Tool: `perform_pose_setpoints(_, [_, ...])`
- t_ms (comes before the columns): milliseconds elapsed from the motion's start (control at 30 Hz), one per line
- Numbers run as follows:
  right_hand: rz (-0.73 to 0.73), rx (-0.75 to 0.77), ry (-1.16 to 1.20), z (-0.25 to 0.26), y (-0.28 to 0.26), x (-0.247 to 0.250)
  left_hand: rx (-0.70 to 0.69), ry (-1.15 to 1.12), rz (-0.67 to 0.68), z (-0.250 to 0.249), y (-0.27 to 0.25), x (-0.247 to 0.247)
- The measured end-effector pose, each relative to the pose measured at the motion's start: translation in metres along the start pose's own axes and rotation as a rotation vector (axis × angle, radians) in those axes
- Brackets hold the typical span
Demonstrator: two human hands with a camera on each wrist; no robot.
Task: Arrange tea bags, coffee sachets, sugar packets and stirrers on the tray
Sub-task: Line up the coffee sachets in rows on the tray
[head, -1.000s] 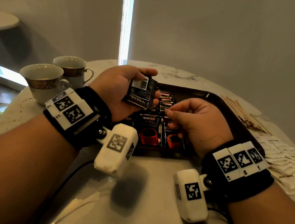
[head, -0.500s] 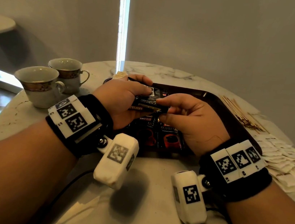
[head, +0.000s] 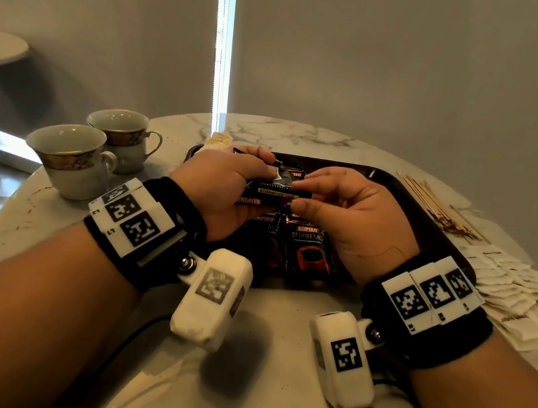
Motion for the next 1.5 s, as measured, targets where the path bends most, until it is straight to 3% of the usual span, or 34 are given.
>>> perform_pose_setpoints(133, [-0.089, 0.033, 0.082, -0.005, 0.0, 0.001, 0.037, 0.041, 0.009, 0.001, 0.001, 0.0])
perform_pose_setpoints(300, [-0.215, -0.046, 0.349, -0.001, -0.001, 0.007, 0.165, 0.051, 0.099, -0.001, -0.003, 0.001])
perform_pose_setpoints(467, [-0.379, 0.014, 0.161, -0.008, 0.007, 0.02, 0.153, 0.107, 0.075, -0.012, -0.003, 0.013])
perform_pose_setpoints(733, [-0.267, -0.161, 0.292, -0.012, 0.004, 0.008, 0.052, 0.255, 0.145, -0.004, -0.007, 0.002])
perform_pose_setpoints(967, [-0.215, -0.178, 0.235, -0.007, -0.001, 0.003, -0.069, 0.32, 0.074, -0.001, -0.011, -0.006])
perform_pose_setpoints(1500, [-0.209, -0.196, 0.169, -0.009, 0.004, 0.005, -0.106, 0.348, 0.007, -0.004, -0.014, -0.009])
Point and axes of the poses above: each hand's wrist, its own y-axis towards the middle knuckle, its own x-axis out of the back of the hand, z = x × y, the point moved 3 cm from there along y, towards the middle knuckle, and after that the axes turned 11 degrees about x, right-handed, at the moved point
